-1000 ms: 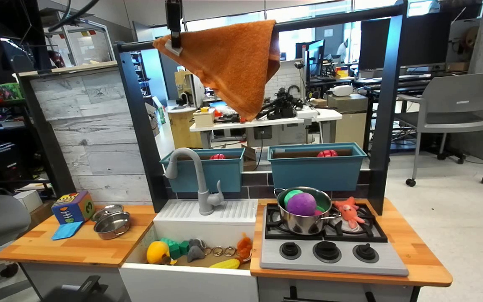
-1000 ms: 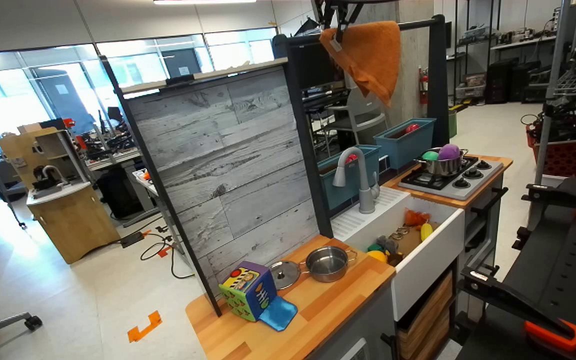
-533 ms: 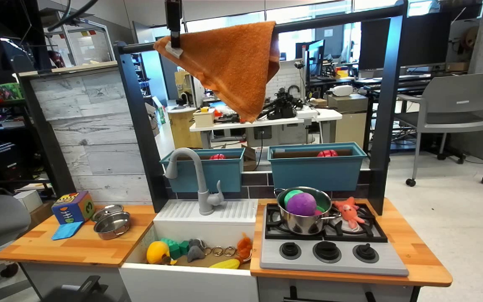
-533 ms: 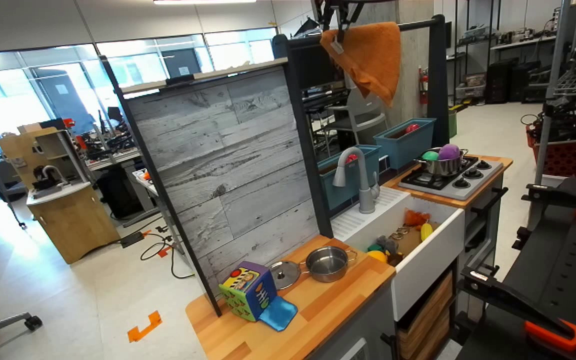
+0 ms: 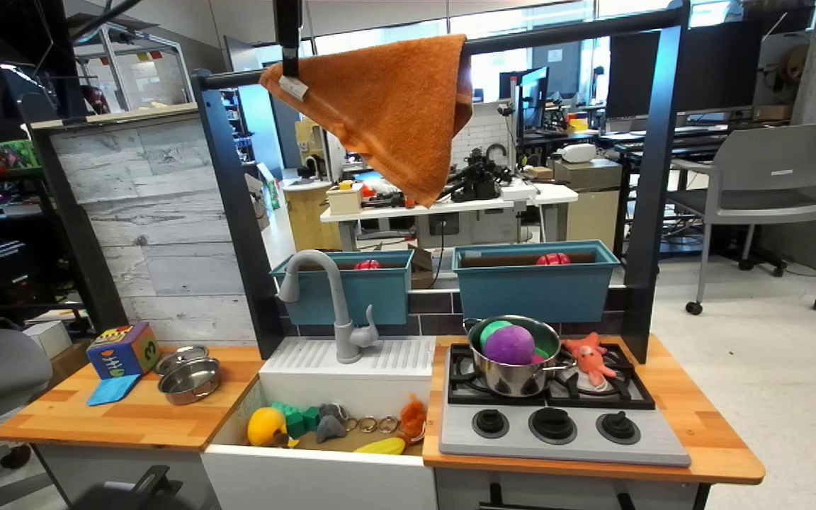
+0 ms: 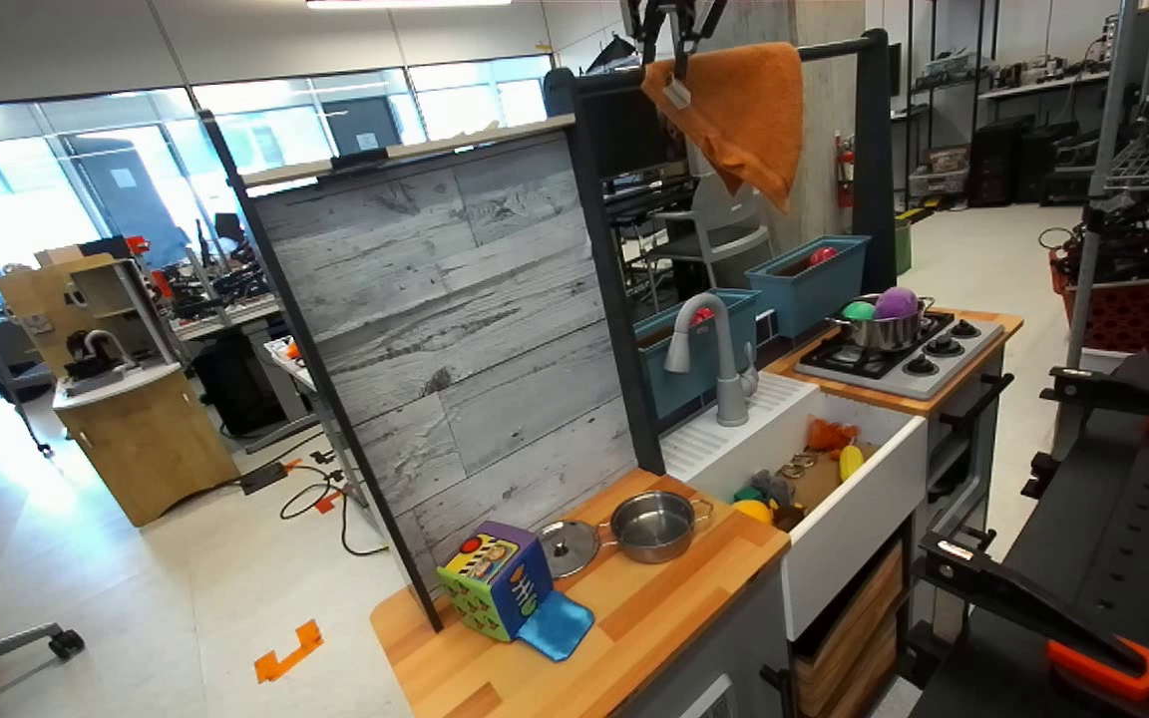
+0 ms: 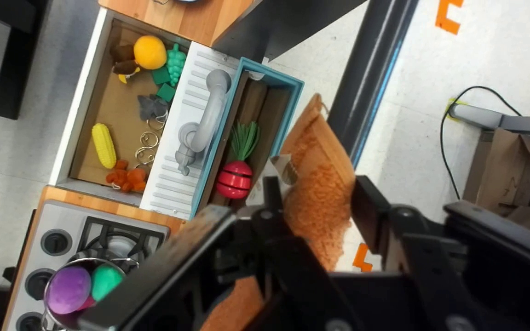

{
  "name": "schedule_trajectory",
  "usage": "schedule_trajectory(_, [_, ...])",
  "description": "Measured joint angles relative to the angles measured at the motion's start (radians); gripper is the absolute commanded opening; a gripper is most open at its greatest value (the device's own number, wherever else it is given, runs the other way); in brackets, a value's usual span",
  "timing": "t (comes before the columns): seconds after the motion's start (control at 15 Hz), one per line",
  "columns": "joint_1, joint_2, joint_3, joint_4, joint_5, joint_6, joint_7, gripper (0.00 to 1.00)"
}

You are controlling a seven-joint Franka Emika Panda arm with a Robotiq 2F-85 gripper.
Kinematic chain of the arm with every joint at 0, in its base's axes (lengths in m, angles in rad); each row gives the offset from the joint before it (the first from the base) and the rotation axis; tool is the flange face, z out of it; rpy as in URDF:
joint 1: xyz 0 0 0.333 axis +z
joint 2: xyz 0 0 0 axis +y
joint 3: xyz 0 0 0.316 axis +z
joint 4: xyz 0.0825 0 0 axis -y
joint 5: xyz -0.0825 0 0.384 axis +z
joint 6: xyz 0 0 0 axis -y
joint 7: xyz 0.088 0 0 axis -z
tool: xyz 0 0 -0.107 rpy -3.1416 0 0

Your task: Remove the brown towel from the black railing

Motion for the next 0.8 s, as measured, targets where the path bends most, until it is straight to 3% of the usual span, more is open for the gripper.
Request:
schedule_trajectory(0.13, [0.000, 0.000, 0.002, 0.016, 0.000, 0.002, 0.000, 0.01])
schedule_trajectory(0.6, [-0.002, -0.005, 0.001, 0.027, -0.001, -0.030, -0.007, 0.01])
schedule_trajectory(0.8, [-0.010, -0.018, 0.015, 0.015, 0.002, -0.155, -0.106, 0.01])
